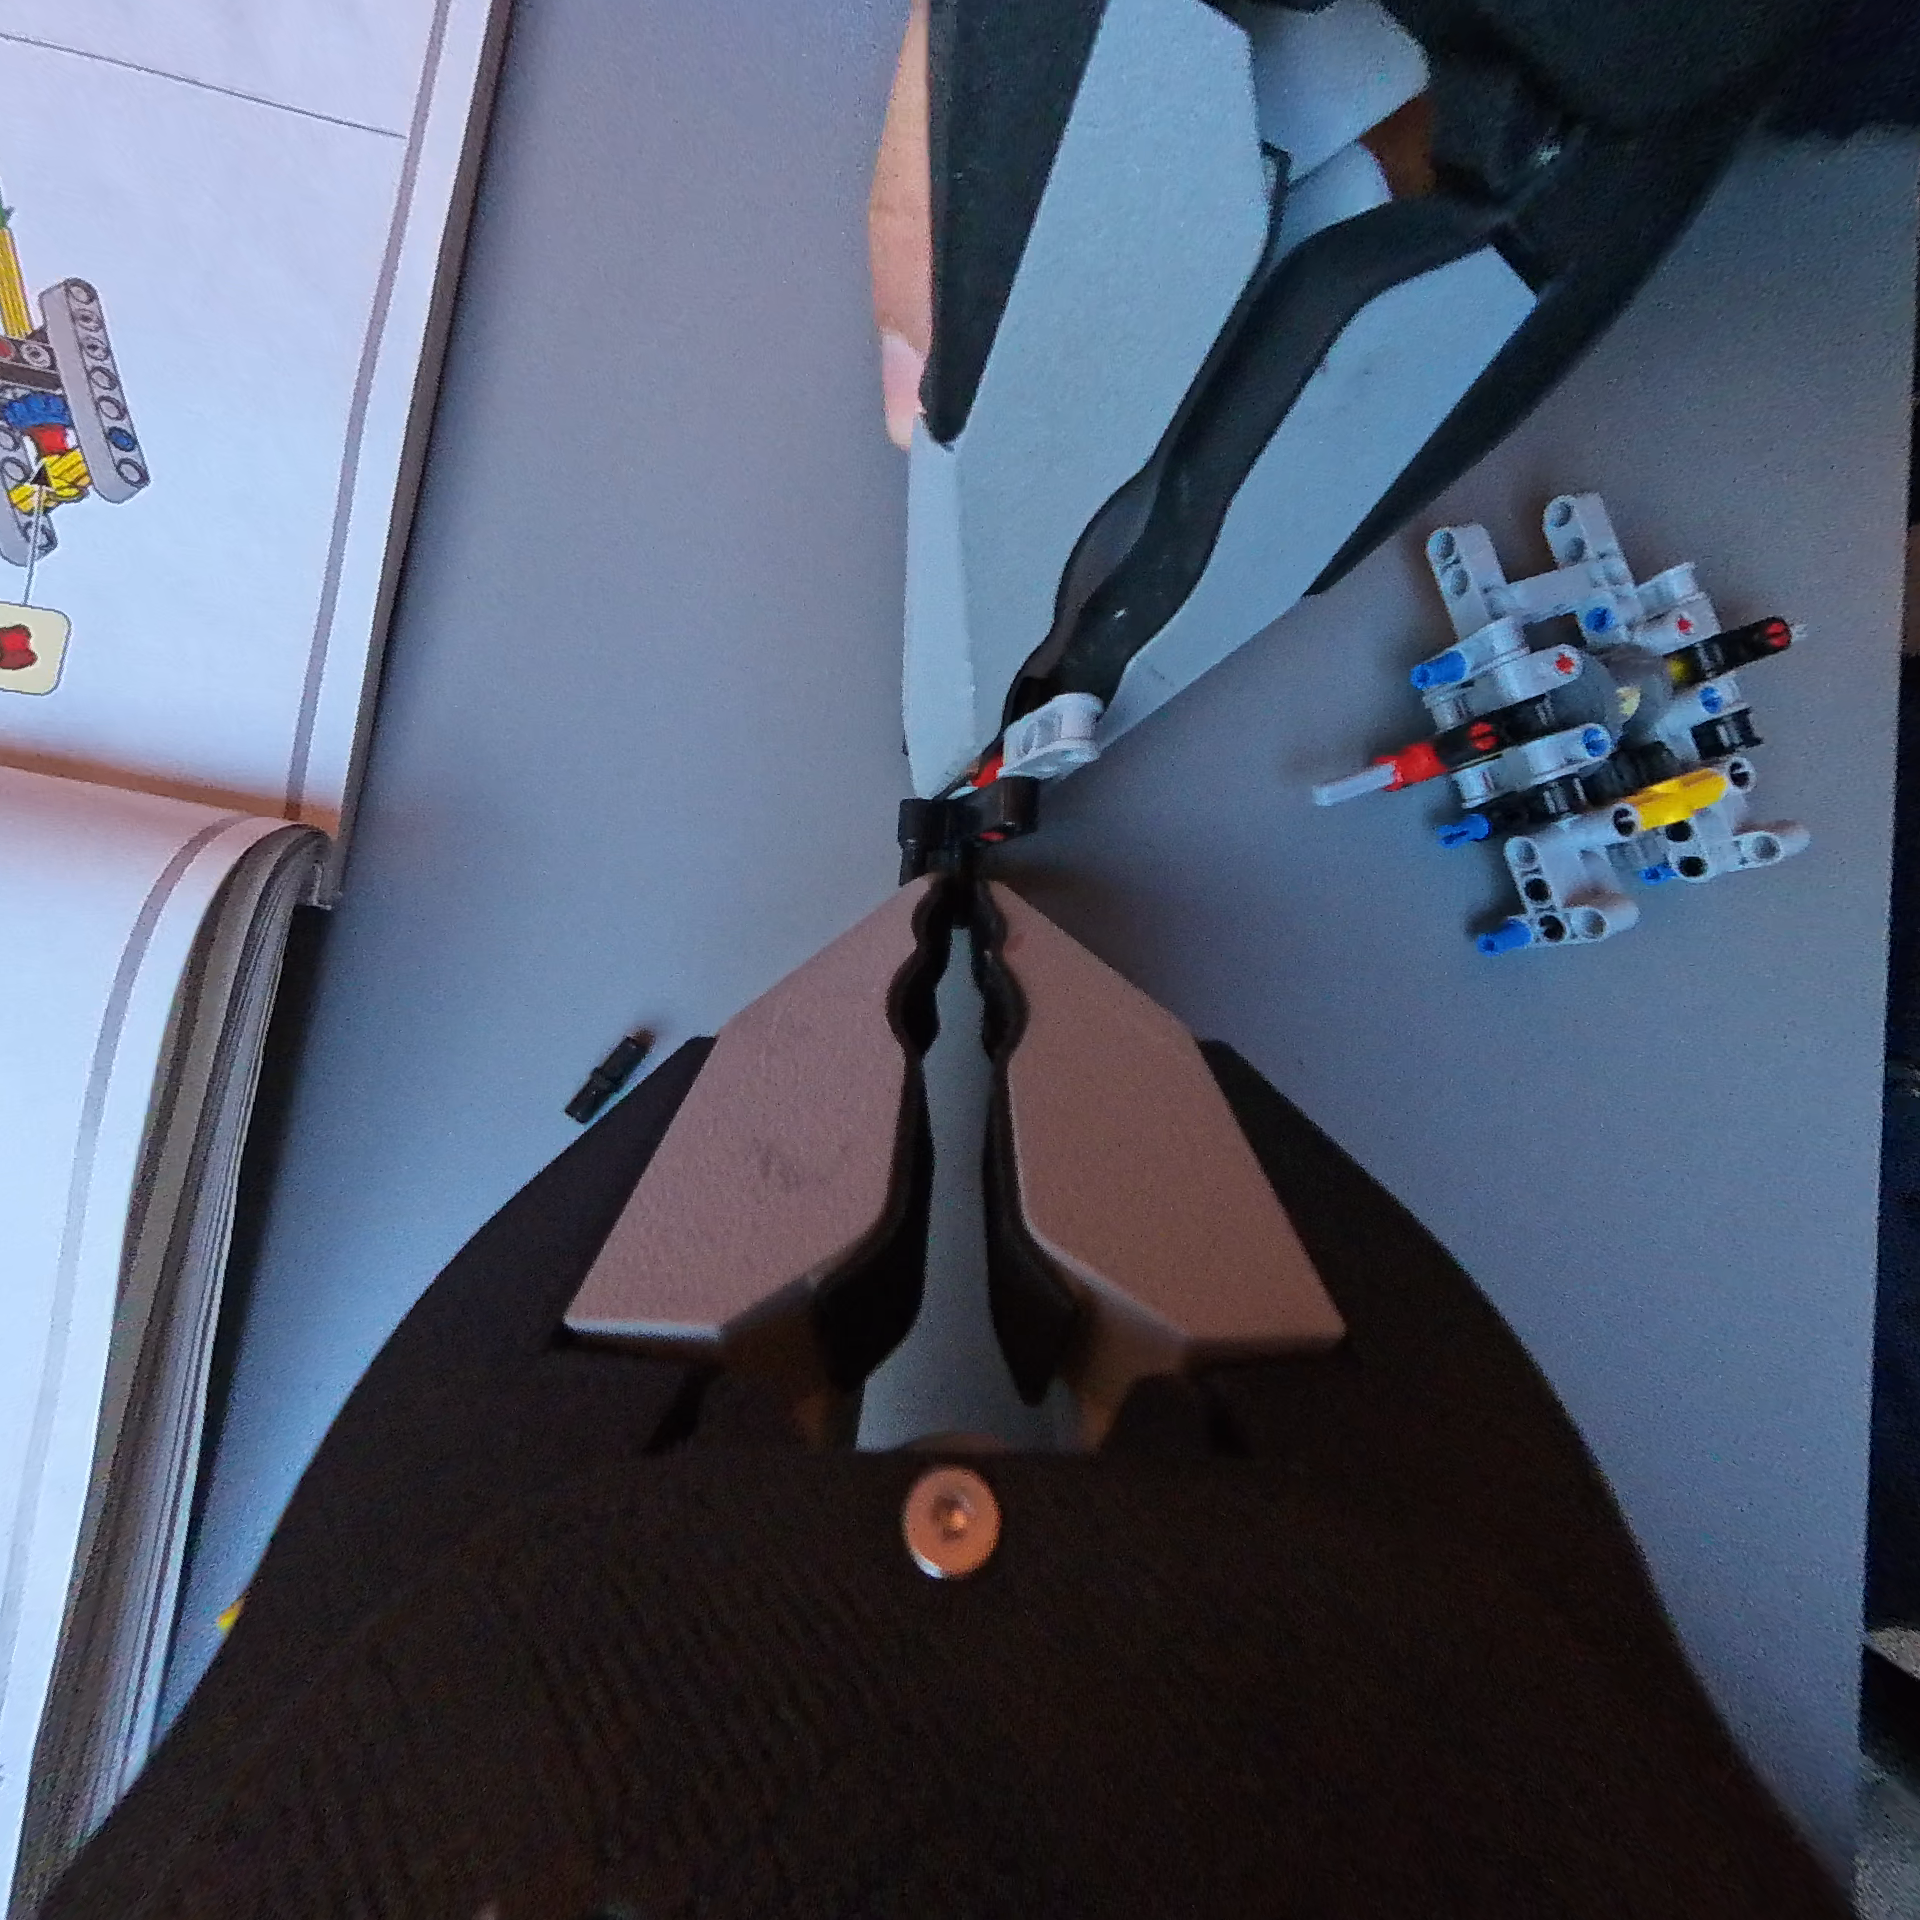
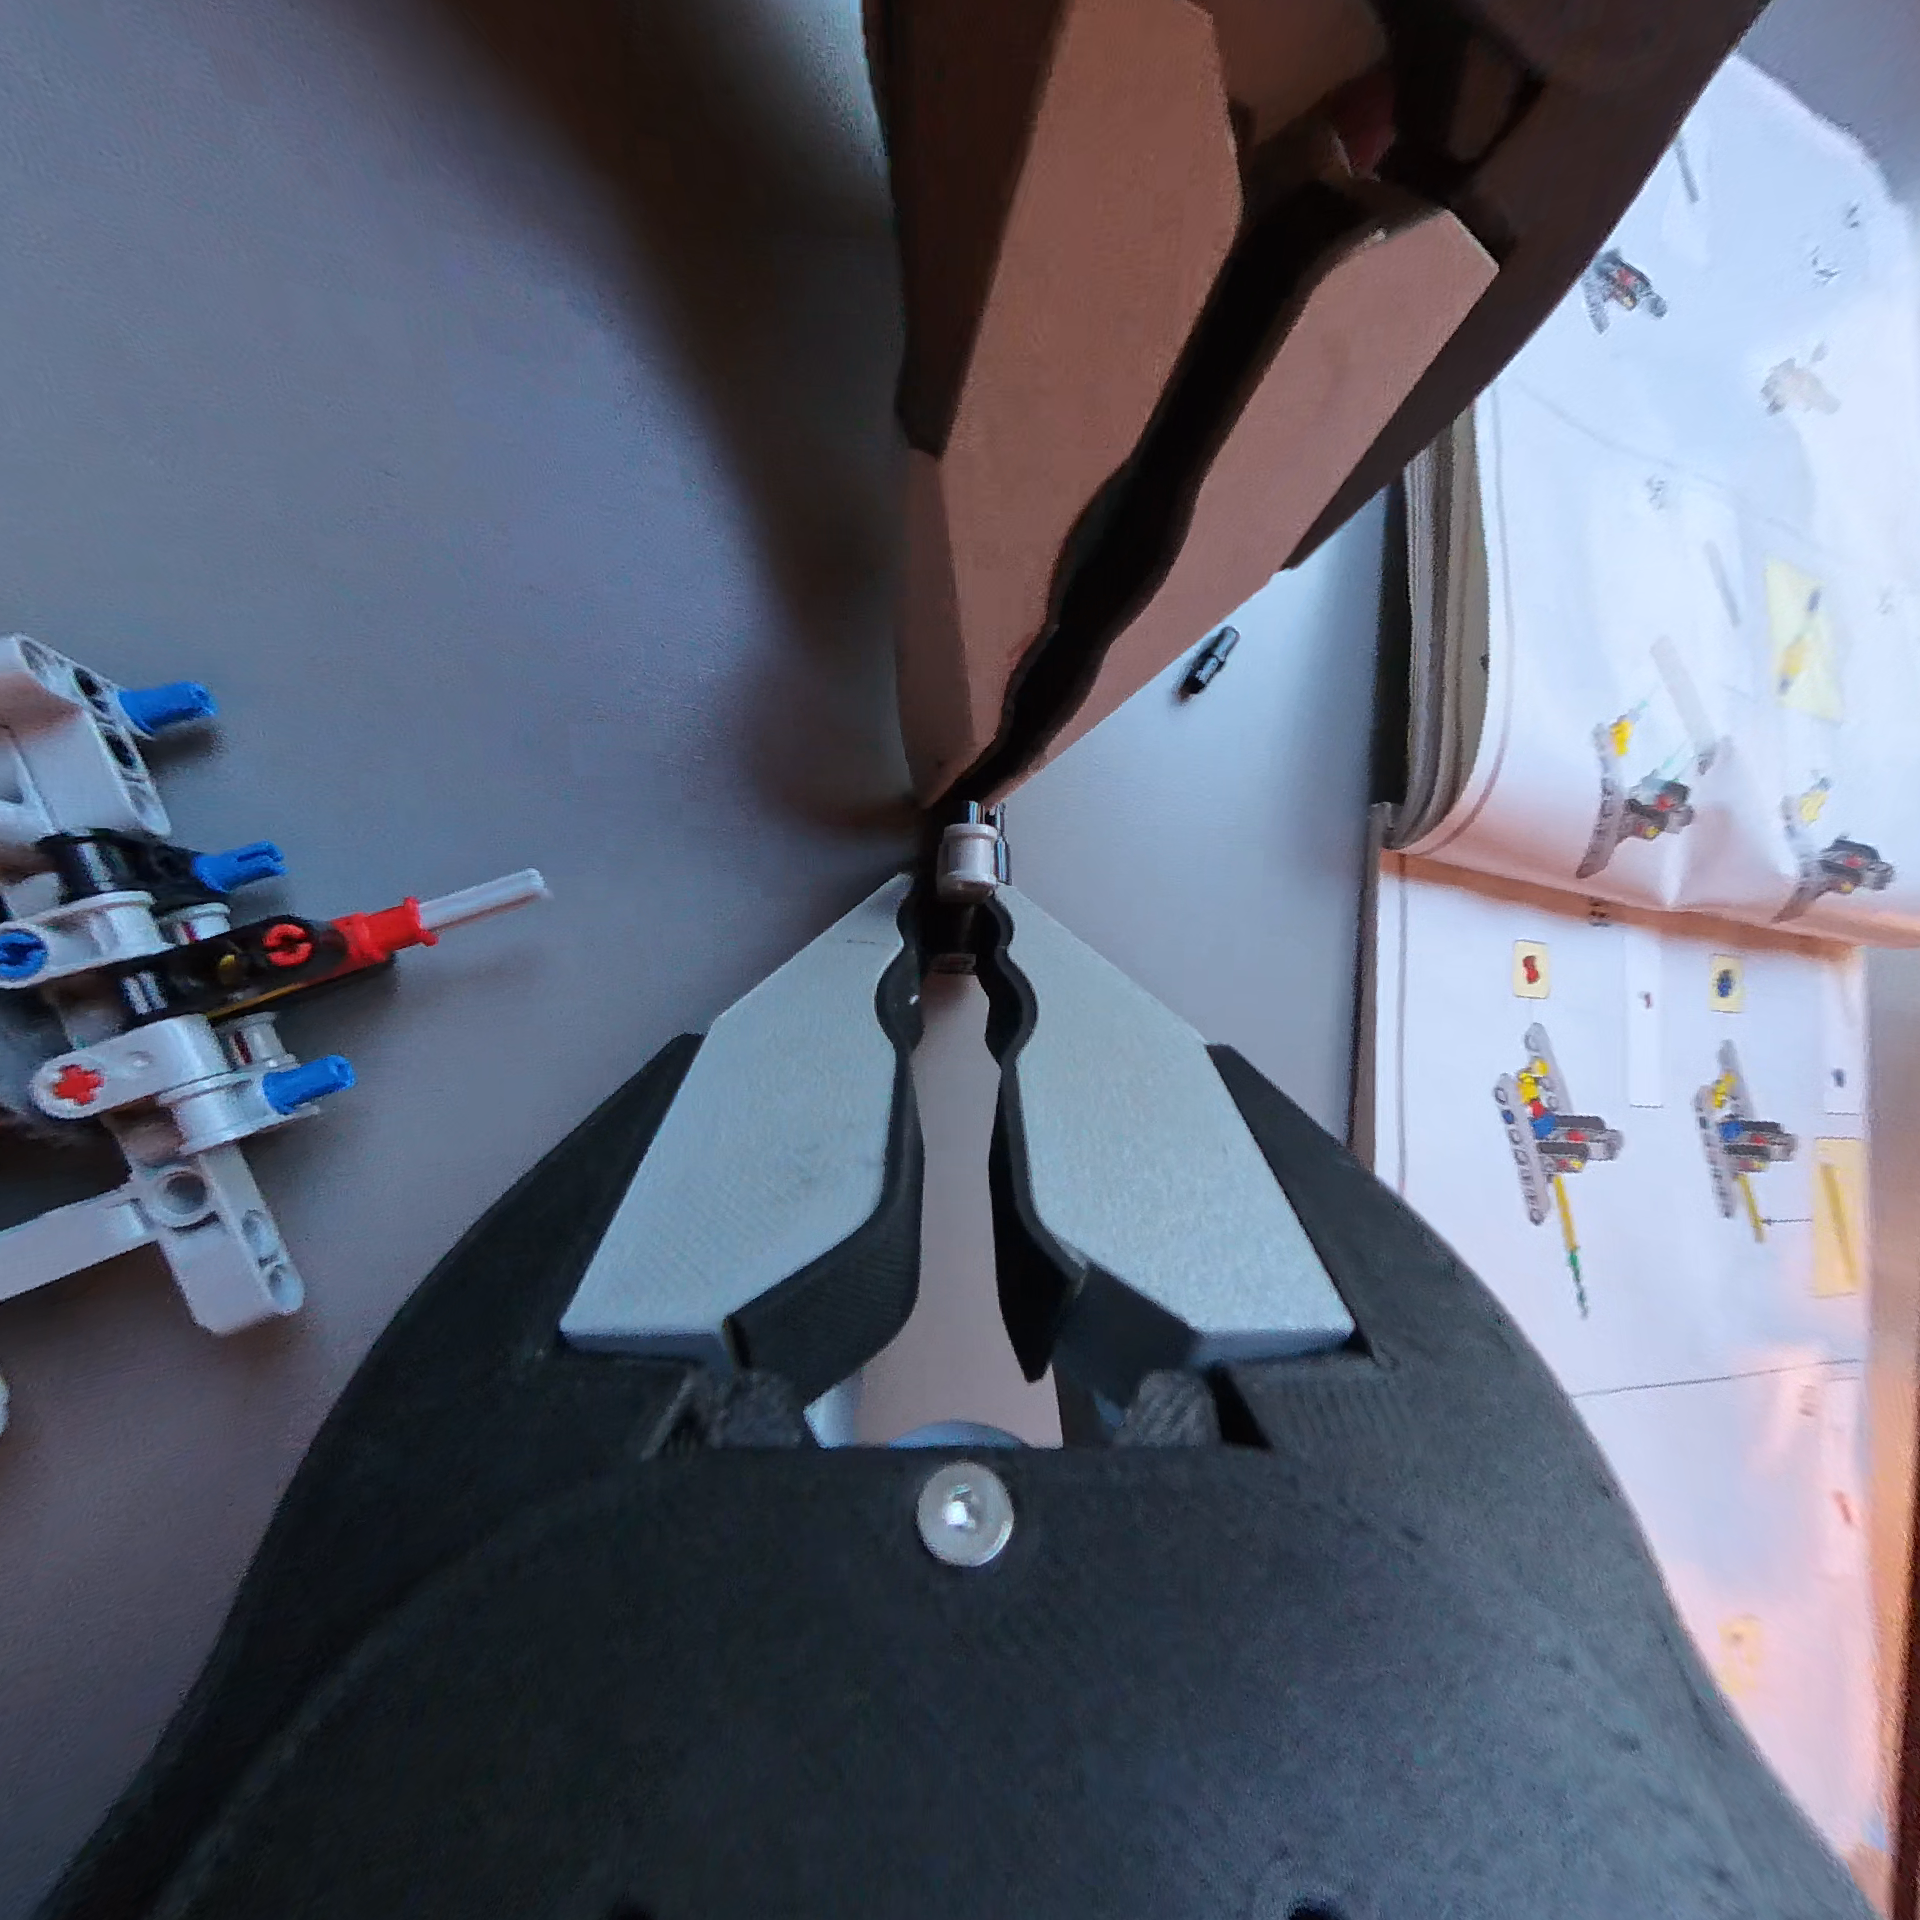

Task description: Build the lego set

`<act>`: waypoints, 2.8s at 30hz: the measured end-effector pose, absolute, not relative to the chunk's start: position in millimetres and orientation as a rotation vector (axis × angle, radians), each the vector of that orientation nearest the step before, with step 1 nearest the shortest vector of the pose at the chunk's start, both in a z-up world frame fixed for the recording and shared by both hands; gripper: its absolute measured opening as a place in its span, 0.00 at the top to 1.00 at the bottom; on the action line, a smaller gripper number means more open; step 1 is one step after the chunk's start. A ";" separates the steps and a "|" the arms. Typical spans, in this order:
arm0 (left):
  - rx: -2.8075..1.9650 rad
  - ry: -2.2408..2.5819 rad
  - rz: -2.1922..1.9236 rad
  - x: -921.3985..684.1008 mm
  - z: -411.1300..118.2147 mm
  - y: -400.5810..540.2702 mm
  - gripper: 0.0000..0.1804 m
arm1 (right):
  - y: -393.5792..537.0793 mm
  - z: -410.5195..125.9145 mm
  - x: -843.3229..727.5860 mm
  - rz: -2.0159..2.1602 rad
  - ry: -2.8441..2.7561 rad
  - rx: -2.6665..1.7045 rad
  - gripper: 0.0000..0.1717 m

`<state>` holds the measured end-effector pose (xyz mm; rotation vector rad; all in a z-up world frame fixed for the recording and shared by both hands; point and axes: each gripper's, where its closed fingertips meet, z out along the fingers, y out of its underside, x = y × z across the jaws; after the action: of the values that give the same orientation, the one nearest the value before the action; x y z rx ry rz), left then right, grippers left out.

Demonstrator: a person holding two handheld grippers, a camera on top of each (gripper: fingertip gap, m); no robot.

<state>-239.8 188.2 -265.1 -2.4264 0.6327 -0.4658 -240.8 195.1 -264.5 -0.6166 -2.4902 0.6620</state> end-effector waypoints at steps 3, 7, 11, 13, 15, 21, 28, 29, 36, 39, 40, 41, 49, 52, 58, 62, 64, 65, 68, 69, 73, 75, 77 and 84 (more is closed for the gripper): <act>-2.437 0.618 -0.456 -242.3 -264.8 189.6 1.00 | 197.3 -264.3 -243.2 0.575 -2.455 -0.562 0.98; -2.443 0.553 -0.490 -243.4 -262.3 190.0 1.00 | 197.5 -264.5 -243.4 0.555 -2.441 -0.545 0.98; -2.427 0.469 -0.532 -243.5 -259.6 192.5 1.00 | 195.8 -264.6 -243.0 0.588 -2.442 -0.544 0.98; -2.372 0.396 -0.591 -241.0 -254.2 199.8 1.00 | 165.8 -263.5 -235.1 0.782 -2.479 -0.469 0.98; -2.423 0.475 -0.492 -243.3 -266.5 195.6 1.00 | 161.1 -264.3 -241.5 0.749 -2.465 -0.495 0.97; -2.397 0.418 -0.443 -264.0 -255.4 192.7 1.00 | 187.3 -265.0 -244.2 0.775 -2.468 -0.645 0.98; -2.362 0.397 -0.404 -273.7 -254.3 200.2 1.00 | 186.7 -264.8 -246.8 0.800 -2.442 -0.681 0.98; -2.359 0.389 -0.403 -275.8 -253.6 200.5 1.00 | 186.7 -264.7 -246.7 0.800 -2.440 -0.684 0.98; -2.376 0.382 -0.353 -282.5 -256.0 201.5 1.00 | 186.5 -264.6 -246.2 0.800 -2.429 -0.684 0.97; -2.375 0.392 -0.312 -285.2 -255.9 202.2 1.00 | 186.4 -264.5 -246.3 0.816 -2.429 -0.694 0.97; -2.374 0.389 -0.308 -285.9 -255.8 202.3 1.00 | 186.4 -264.5 -246.3 0.821 -2.427 -0.696 0.97; -2.375 0.385 -0.310 -286.5 -255.9 202.2 1.00 | 186.4 -264.5 -246.2 0.826 -2.426 -0.698 0.97; -2.301 0.396 -0.190 -302.5 -227.9 198.1 1.00 | 185.7 -263.7 -247.2 0.864 -2.410 -0.705 0.97; -2.206 0.426 -0.235 -293.4 -188.3 179.4 0.97 | 185.9 -263.1 -247.5 0.896 -2.398 -0.715 0.97; -2.212 0.595 -0.295 -252.3 -155.1 96.5 0.87 | 186.2 -262.7 -246.7 0.890 -2.359 -0.674 0.98; -2.158 0.586 -0.410 -218.0 -153.2 50.8 0.88 | 186.1 -262.5 -246.6 0.888 -2.353 -0.642 0.97; -2.149 0.569 -0.527 -196.8 -160.9 30.8 0.88 | 186.1 -262.5 -246.7 0.889 -2.353 -0.642 0.97; -2.132 0.592 -0.604 -181.5 -164.1 18.3 0.88 | 186.1 -262.5 -246.6 0.887 -2.352 -0.640 0.97; -2.108 0.584 -0.639 -159.1 -177.6 -8.0 0.89 | 186.0 -262.7 -245.9 0.863 -2.340 -0.622 0.95; -2.120 0.558 -0.652 -155.9 -183.9 -15.6 0.90 | 186.2 -262.3 -246.2 0.854 -2.329 -0.614 0.95; -2.164 0.432 -0.731 -145.3 -202.6 -39.6 0.90 | 188.0 -261.4 -247.2 0.859 -2.322 -0.648 0.91; -2.154 0.403 -0.756 -137.2 -209.4 -50.4 0.91 | 191.2 -261.7 -244.8 0.882 -2.346 -0.735 0.88; -2.158 0.366 -0.782 -129.0 -217.0 -62.9 0.91 | 195.0 -261.3 -240.3 0.897 -2.353 -0.853 0.83; -2.159 0.277 -0.803 -97.5 -238.5 -116.0 0.91 | 191.8 -253.1 -213.2 0.881 -2.270 -1.119 0.66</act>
<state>-97.5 -116.0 -238.5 -2.1592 0.2769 -0.8030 -213.2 191.8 -253.1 -1.1186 -2.2705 0.8812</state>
